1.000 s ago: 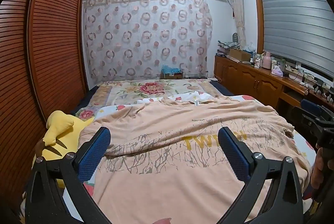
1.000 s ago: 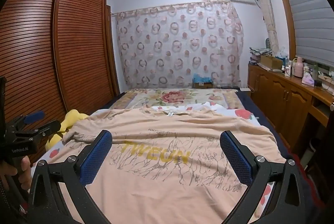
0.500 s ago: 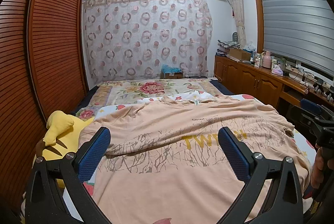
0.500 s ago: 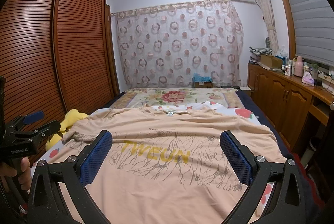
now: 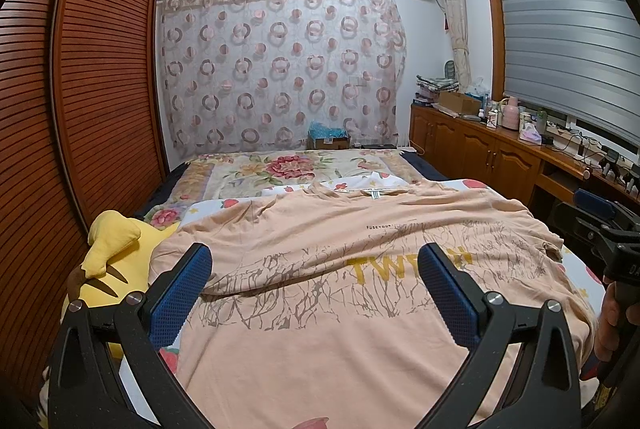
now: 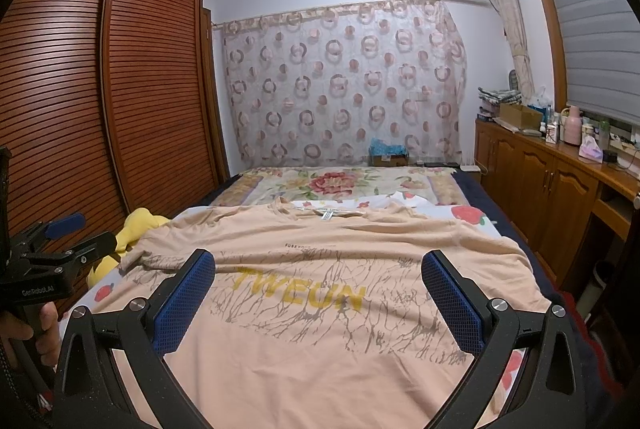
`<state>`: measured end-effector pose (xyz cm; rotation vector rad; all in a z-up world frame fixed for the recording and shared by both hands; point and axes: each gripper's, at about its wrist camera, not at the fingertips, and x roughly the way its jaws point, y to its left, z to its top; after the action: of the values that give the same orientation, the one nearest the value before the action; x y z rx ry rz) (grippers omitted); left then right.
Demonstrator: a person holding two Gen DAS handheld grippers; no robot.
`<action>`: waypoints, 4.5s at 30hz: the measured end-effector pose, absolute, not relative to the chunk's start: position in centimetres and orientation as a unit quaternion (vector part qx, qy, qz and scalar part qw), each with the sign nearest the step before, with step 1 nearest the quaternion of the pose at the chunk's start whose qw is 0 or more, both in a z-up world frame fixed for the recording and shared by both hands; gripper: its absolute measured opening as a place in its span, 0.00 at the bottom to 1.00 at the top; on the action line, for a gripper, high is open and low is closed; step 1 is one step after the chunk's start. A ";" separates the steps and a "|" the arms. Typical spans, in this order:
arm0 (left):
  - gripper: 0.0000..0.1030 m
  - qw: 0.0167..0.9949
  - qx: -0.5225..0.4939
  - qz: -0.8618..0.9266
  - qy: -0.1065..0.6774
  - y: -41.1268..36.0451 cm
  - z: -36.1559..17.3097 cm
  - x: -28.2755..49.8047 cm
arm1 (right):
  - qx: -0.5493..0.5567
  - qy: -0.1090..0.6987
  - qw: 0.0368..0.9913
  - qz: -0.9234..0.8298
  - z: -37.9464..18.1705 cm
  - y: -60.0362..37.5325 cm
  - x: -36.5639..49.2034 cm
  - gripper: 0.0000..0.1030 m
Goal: Fold small clothes
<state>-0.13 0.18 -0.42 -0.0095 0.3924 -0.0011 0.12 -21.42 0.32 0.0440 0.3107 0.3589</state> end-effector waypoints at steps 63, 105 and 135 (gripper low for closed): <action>1.00 0.972 -0.021 -0.009 0.232 1.6 -3.1 1.3 | 0.017 0.182 0.964 0.195 -0.8 -20.8 2.0 1.00; 0.58 0.912 -0.088 0.026 0.399 22.1 -10.2 13.3 | -0.072 0.307 0.894 0.317 0.9 -18.2 13.6 1.00; 0.05 0.931 -0.038 -0.010 0.362 18.8 -3.9 15.9 | -0.062 0.313 0.897 0.307 -0.9 -17.4 15.8 1.00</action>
<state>15.89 18.85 -3.94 -0.0769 0.7411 -0.0207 15.76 -17.37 -0.92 -0.1282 0.6482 0.6361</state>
